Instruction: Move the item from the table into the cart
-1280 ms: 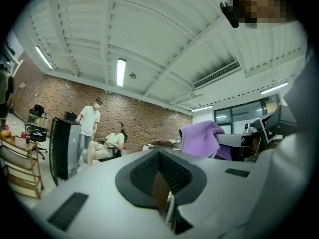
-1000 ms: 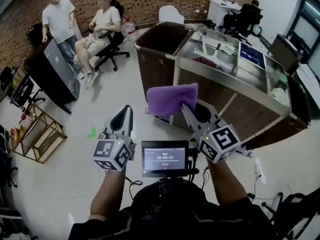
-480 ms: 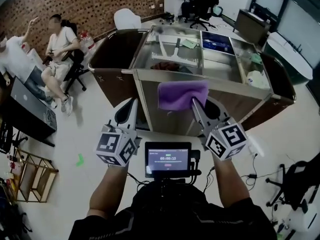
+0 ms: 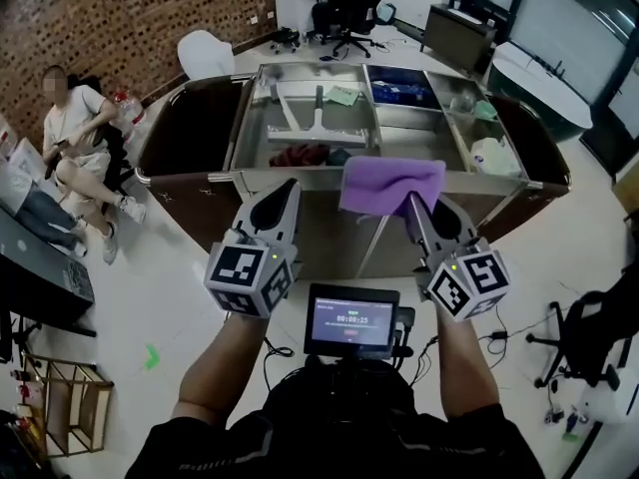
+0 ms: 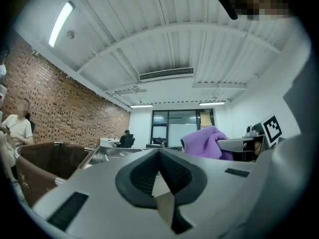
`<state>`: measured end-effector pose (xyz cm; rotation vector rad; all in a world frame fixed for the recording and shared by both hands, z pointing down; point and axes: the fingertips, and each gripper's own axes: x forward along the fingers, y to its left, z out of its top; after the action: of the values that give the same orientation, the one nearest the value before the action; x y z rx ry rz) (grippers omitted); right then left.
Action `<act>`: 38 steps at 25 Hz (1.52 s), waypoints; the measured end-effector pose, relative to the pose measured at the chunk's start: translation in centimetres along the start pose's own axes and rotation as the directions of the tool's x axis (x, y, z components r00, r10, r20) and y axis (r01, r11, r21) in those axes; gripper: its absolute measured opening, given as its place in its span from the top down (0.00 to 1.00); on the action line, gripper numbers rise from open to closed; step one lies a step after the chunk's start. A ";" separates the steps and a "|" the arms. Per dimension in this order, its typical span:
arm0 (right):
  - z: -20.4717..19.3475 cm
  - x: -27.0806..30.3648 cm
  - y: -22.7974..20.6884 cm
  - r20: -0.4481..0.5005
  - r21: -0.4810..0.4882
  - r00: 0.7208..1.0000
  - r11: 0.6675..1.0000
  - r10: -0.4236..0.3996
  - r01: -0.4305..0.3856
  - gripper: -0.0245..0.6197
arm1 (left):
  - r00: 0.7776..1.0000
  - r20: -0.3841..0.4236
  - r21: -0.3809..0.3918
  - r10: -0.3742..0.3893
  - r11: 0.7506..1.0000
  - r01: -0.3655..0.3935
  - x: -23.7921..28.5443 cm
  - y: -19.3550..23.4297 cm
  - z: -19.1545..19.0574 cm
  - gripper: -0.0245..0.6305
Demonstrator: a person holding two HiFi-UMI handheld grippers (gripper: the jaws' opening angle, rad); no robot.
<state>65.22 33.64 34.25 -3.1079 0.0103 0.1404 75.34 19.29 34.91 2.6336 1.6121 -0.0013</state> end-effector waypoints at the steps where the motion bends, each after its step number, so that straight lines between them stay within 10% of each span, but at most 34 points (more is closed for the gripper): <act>1: 0.2 0.3 -1.0 0.001 -0.003 1.000 1.000 -0.010 0.010 0.91 | 1.000 0.004 0.002 -0.014 1.000 0.014 1.3 -0.2 0.2 0.96; 16: 5.5 8.5 -20.0 -0.006 -0.057 1.000 0.998 0.006 -0.007 0.91 | 0.997 0.048 0.075 -0.064 0.995 0.061 22.8 -3.4 6.2 0.96; 38: 10.1 26.3 -32.4 -0.155 -0.138 0.986 0.990 -0.054 0.032 0.91 | 0.993 -0.073 0.118 -0.097 0.987 0.105 39.7 6.1 9.8 0.96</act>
<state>90.74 66.23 22.80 -3.2427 -0.0652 -0.1125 99.08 51.41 24.30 2.6636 1.8212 -0.0163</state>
